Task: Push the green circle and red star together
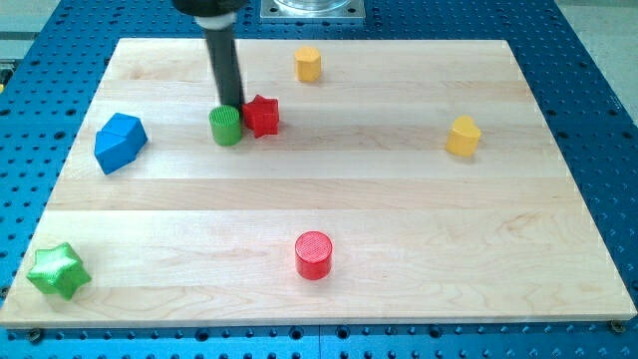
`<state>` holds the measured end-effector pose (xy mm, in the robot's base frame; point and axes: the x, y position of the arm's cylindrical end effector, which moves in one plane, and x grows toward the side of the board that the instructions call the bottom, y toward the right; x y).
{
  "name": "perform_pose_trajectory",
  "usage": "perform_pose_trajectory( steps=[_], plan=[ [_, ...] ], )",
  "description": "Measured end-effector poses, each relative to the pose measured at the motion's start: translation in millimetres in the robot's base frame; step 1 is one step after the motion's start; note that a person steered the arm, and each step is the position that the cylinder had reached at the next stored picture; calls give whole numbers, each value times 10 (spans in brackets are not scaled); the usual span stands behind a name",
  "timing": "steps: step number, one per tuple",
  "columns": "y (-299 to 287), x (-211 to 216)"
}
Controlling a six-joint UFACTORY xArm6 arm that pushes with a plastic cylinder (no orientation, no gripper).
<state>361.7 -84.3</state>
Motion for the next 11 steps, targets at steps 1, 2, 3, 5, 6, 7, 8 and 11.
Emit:
perform_pose_trajectory(
  steps=[1, 2, 3, 5, 6, 7, 8, 11],
  plan=[
    [629, 44],
    [510, -31],
    [75, -264],
    [-700, 196],
    [-107, 290],
    [128, 647],
    [346, 1109],
    [870, 374]
  ],
)
